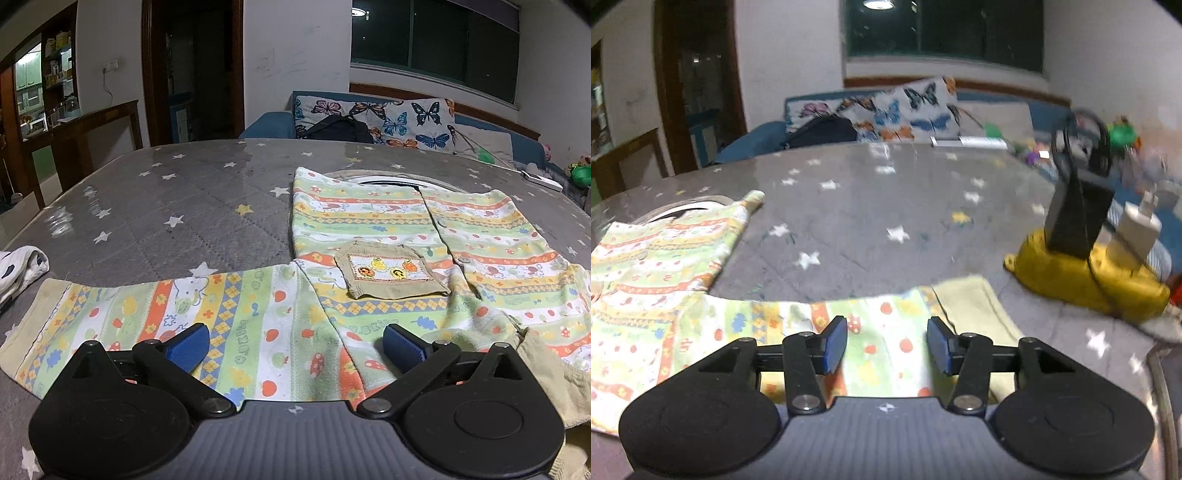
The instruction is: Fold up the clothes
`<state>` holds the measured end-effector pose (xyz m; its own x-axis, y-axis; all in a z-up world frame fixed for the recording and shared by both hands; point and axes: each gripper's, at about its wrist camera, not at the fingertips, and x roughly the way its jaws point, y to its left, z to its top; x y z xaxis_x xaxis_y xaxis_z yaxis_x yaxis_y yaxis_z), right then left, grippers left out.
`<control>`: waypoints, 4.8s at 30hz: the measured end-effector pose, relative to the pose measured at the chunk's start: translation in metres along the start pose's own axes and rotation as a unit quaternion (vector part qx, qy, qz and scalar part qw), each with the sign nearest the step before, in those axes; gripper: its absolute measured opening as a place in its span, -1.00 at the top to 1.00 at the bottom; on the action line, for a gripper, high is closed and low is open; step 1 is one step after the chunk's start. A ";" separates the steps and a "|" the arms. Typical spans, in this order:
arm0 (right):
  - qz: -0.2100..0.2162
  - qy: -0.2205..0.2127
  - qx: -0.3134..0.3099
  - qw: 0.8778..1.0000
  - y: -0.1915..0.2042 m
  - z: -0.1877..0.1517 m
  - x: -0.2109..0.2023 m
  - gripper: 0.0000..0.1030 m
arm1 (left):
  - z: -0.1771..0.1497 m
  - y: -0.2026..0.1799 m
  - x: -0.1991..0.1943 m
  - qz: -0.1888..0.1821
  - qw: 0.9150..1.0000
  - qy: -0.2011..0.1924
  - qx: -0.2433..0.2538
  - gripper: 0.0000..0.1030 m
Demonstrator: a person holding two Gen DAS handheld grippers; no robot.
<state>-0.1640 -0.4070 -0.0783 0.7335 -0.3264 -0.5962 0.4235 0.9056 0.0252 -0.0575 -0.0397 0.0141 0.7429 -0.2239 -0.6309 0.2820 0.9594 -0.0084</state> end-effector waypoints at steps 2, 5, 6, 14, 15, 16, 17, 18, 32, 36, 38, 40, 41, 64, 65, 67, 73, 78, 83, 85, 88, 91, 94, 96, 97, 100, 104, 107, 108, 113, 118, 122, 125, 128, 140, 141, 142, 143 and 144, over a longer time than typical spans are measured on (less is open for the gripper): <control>-0.011 -0.001 -0.007 1.000 -0.004 -0.002 -0.003 -0.07 | 0.000 0.000 0.000 0.000 1.000 0.000 0.000 -0.99; -0.020 0.005 -0.011 1.000 -0.011 -0.002 -0.008 -0.07 | 0.000 -0.001 -0.001 0.004 1.000 -0.001 0.002 -0.99; -0.025 0.007 -0.014 1.000 -0.012 -0.002 -0.010 -0.07 | -0.001 -0.002 -0.001 0.008 1.000 -0.001 0.005 -0.99; 0.033 -0.025 -0.083 0.996 0.046 0.007 -0.042 -0.08 | 0.007 -0.011 -0.012 0.035 0.999 -0.010 0.036 -0.97; 0.055 -0.028 -0.093 0.994 0.058 0.009 -0.047 -0.08 | 0.008 -0.013 -0.011 0.041 0.998 -0.008 0.043 -0.97; 0.080 -0.029 -0.104 0.991 0.070 0.009 -0.052 -0.08 | 0.007 -0.016 -0.008 0.053 0.997 -0.002 0.052 -0.97; 0.106 -0.030 -0.116 0.987 0.083 0.008 -0.056 -0.09 | 0.006 -0.017 -0.005 0.061 0.996 0.004 0.059 -0.97; 0.133 -0.027 -0.129 0.982 0.097 0.006 -0.058 -0.11 | 0.005 -0.016 -0.005 0.061 0.996 0.004 0.062 -0.97; 0.199 0.039 -0.253 0.946 0.144 -0.022 -0.064 -0.11 | -0.002 0.020 -0.011 0.024 0.998 0.000 0.062 -1.00; 0.217 0.026 -0.258 0.941 0.160 -0.004 -0.067 -0.11 | 0.000 0.019 -0.011 0.019 0.998 0.003 0.056 -1.00; 0.248 0.003 -0.260 0.933 0.186 0.006 -0.067 -0.11 | 0.001 0.020 -0.014 0.018 0.998 -0.001 0.052 -1.00; 0.274 -0.009 -0.266 0.924 0.214 0.010 -0.063 -0.11 | 0.003 0.025 -0.019 0.022 0.999 -0.012 0.044 -1.00; 0.285 -0.010 -0.270 0.920 0.226 0.011 -0.060 -0.11 | 0.003 0.029 -0.021 0.026 0.999 -0.017 0.038 -1.00; 0.294 0.011 -0.340 0.893 0.244 -0.040 -0.066 -0.10 | 0.004 0.102 -0.007 0.200 0.980 -0.010 0.006 -1.00; 0.296 0.011 -0.331 0.896 0.241 -0.040 -0.068 -0.10 | 0.005 0.103 -0.006 0.202 0.979 -0.009 0.007 -1.00; 0.298 0.011 -0.321 0.899 0.236 -0.041 -0.071 -0.09 | 0.007 0.104 -0.004 0.211 0.978 -0.007 0.011 -1.00; 0.308 0.010 -0.295 0.904 0.222 -0.043 -0.079 -0.09 | 0.015 0.104 -0.001 0.247 0.969 0.015 0.006 -0.99; 0.285 0.003 -0.259 0.923 0.201 -0.039 -0.079 -0.09 | 0.022 0.075 -0.023 0.195 0.981 -0.001 -0.005 -0.99; 0.289 0.030 -0.245 0.925 0.189 -0.048 -0.072 -0.09 | 0.031 0.016 -0.043 0.077 0.996 -0.031 0.021 -1.00; 0.286 0.021 -0.229 0.930 0.179 -0.042 -0.074 -0.09 | 0.033 -0.008 -0.044 0.024 0.999 -0.033 0.031 -1.00; 0.267 0.015 -0.198 0.943 0.162 -0.033 -0.069 -0.09 | 0.035 -0.044 -0.046 -0.051 0.997 -0.035 0.047 -1.00; 0.244 0.038 -0.181 0.952 0.146 -0.037 -0.055 -0.10 | 0.026 -0.071 -0.040 -0.081 0.993 -0.036 0.078 -1.00; 0.243 0.033 -0.183 0.952 0.137 -0.037 -0.058 -0.09 | 0.015 -0.085 -0.034 -0.102 0.989 -0.025 0.101 -0.99; 0.238 0.029 -0.184 0.953 0.130 -0.033 -0.060 -0.09 | 0.008 -0.086 -0.031 -0.110 0.988 -0.020 0.108 -0.98; 0.233 0.026 -0.184 0.955 0.126 -0.029 -0.060 -0.07 | 0.004 -0.085 -0.030 -0.113 0.987 -0.017 0.111 -0.98; 0.208 0.010 -0.176 0.962 0.111 -0.006 -0.055 0.07 | -0.003 -0.084 -0.026 -0.122 0.985 -0.009 0.119 -0.98; 0.192 -0.001 -0.149 0.970 0.102 0.035 -0.032 0.14 | -0.013 -0.086 -0.017 -0.127 0.984 0.010 0.122 -1.00; 0.189 -0.001 -0.137 0.972 0.106 0.065 -0.002 0.25 | -0.016 -0.085 -0.015 -0.132 0.984 0.008 0.118 -1.00; 0.188 0.000 -0.134 0.973 0.109 0.074 0.009 0.27 | -0.017 -0.084 -0.015 -0.133 0.984 0.008 0.117 -1.00; 0.177 0.024 -0.094 0.979 0.116 0.107 0.069 0.45 | -0.018 -0.083 -0.015 -0.135 0.984 0.003 0.120 -1.00; 0.138 0.038 -0.068 0.987 0.110 0.122 0.113 0.57 | -0.018 -0.083 -0.014 -0.135 0.983 0.001 0.122 -1.00; 0.148 0.043 -0.091 0.984 0.119 0.124 0.126 0.57 | -0.019 -0.082 -0.014 -0.136 0.983 -0.001 0.121 -1.00; 0.139 0.049 -0.132 0.980 0.136 0.120 0.136 0.57 | -0.019 -0.082 -0.014 -0.136 0.983 -0.001 0.121 -1.00; 0.128 0.045 -0.168 0.976 0.151 0.117 0.145 0.57 | -0.019 -0.082 -0.014 -0.137 0.983 -0.002 0.121 -1.00; 0.157 0.037 -0.192 0.968 0.180 0.143 0.138 0.56 | -0.019 -0.081 -0.013 -0.138 0.983 -0.002 0.120 -1.00; 0.165 0.041 -0.196 0.966 0.187 0.142 0.140 0.56 | -0.019 -0.081 -0.013 -0.138 0.983 -0.002 0.120 -1.00; 0.173 0.046 -0.198 0.964 0.194 0.141 0.142 0.56 | -0.019 -0.081 -0.013 -0.138 0.983 -0.003 0.120 -1.00; 0.182 0.050 -0.199 0.962 0.201 0.139 0.144 0.56 | -0.019 -0.081 -0.013 -0.138 0.983 -0.003 0.120 -1.00; 0.190 0.055 -0.201 0.959 0.208 0.138 0.146 0.56 | -0.019 -0.081 -0.013 -0.138 0.983 -0.003 0.120 -1.00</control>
<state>0.1044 -0.3033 -0.0491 0.7242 0.0581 -0.6871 -0.1185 0.9921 -0.0410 -0.1017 -0.1109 0.0082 0.6207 -0.4718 -0.6262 0.6079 0.7940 0.0043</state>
